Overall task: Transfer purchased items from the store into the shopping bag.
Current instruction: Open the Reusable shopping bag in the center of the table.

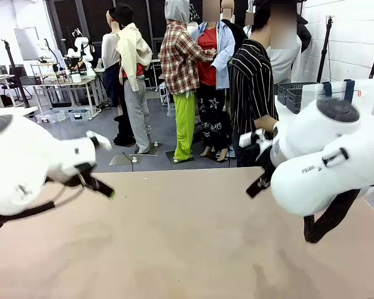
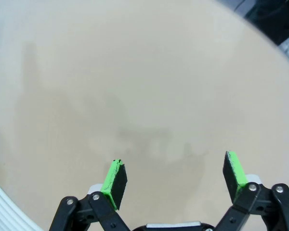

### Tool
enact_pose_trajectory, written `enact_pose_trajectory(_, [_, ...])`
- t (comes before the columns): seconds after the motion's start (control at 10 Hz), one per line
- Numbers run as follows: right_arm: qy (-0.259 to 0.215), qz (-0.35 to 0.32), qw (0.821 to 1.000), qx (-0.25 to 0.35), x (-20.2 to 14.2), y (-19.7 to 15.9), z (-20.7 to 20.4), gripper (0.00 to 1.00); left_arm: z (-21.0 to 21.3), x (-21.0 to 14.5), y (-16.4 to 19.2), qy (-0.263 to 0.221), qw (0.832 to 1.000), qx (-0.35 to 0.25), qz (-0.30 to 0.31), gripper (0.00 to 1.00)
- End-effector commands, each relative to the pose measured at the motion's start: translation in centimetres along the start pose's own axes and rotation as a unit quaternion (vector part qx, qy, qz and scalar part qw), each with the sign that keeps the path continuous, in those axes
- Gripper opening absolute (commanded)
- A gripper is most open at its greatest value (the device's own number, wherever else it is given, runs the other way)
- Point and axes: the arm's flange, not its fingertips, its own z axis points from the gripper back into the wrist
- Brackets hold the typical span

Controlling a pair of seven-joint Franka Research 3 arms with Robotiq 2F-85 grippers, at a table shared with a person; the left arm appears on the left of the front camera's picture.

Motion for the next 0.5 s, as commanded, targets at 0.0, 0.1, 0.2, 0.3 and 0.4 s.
enact_pose_trajectory(0.0, [-0.056,-0.025,0.994,-0.088,2.7,-3.5,4.2,1.0,6.7,1.9,5.2,-0.087,0.993,0.078,0.027,1.0])
enact_pose_trajectory(0.1, [-0.075,-0.077,0.985,-0.137,2.4,-7.2,6.9,1.0,10.0,0.7,8.9,-0.086,0.987,0.121,0.065,1.0])
enact_pose_trajectory(0.2, [-0.086,-0.139,0.971,-0.176,1.0,-11.4,9.2,1.0,11.8,-1.4,12.2,-0.078,0.978,0.153,0.115,1.0])
enact_pose_trajectory(0.3, [-0.097,-0.199,0.953,-0.204,-1.3,-14.9,11.2,1.0,13.1,-4.3,15.1,-0.07,0.971,0.16,0.161,1.0])
enact_pose_trajectory(0.4, [-0.092,-0.253,0.937,-0.223,-4.5,-17.5,12.4,1.0,14.5,-8.1,16.9,-0.065,0.961,0.166,0.211,1.0])
